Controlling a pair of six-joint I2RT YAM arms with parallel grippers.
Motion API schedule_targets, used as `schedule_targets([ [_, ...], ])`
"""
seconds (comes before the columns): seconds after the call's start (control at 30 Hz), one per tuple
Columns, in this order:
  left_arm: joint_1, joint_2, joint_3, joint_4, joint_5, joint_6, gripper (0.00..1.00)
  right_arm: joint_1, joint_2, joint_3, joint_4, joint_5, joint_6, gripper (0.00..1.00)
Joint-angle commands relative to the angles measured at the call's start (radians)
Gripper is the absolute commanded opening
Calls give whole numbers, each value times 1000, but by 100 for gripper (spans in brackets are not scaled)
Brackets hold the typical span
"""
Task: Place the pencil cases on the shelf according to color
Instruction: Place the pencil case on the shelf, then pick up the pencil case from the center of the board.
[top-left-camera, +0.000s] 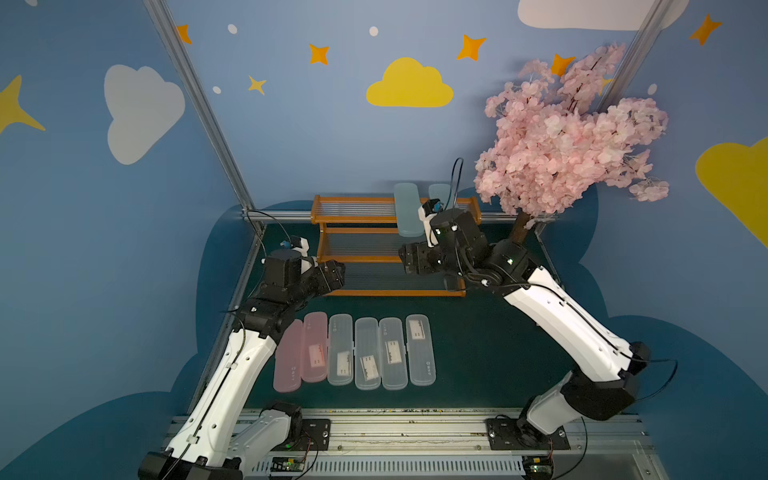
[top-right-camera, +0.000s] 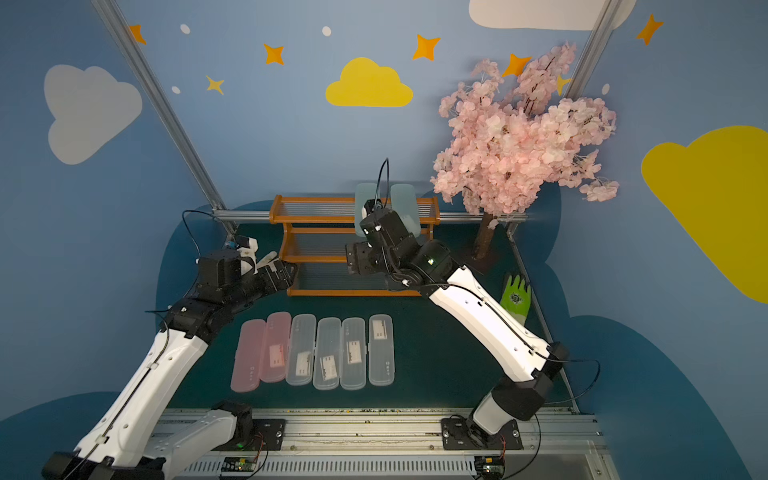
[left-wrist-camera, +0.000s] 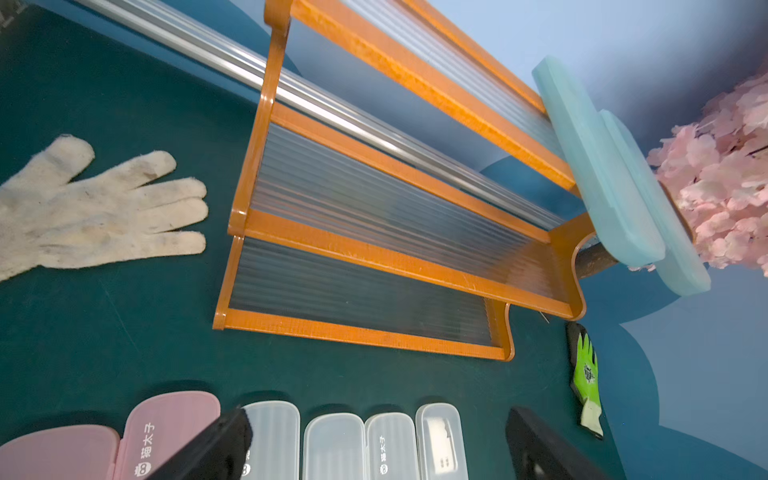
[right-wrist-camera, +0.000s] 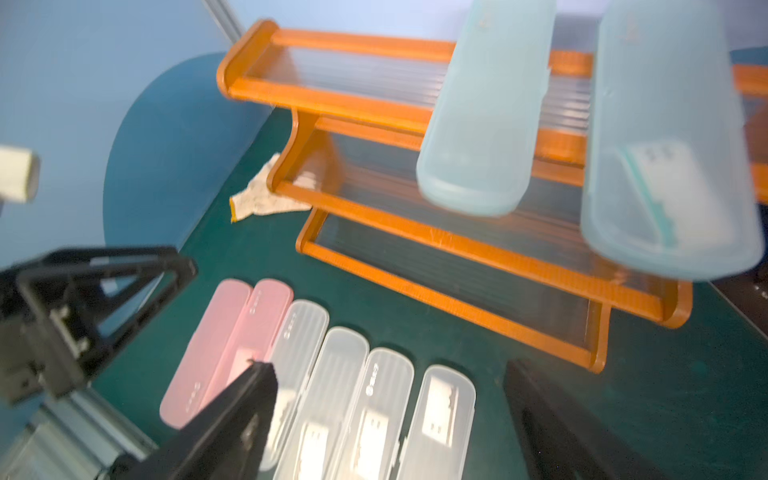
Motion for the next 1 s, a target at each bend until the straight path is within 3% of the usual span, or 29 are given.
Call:
schedule_targets([
  [0.0, 2, -23, -50, -25, 45, -27, 100, 60, -123, -222, 102, 79, 21, 90],
  [0.27, -1, -72, -157, 7, 64, -70, 100, 177, -291, -669, 56, 184, 279, 91],
  [0.4, -8, -42, -164, 13, 84, -88, 100, 181, -264, -824, 99, 116, 393, 91],
  [0.63, -38, 3, -171, 22, 53, -70, 100, 181, -108, -832, 113, -4, 504, 96],
  [0.8, -42, 12, -171, 8, 49, -57, 100, 182, 79, -768, 136, -138, 418, 96],
  [0.97, -42, 10, -167, -15, 14, -32, 100, 191, 188, -727, 96, -135, 436, 96],
])
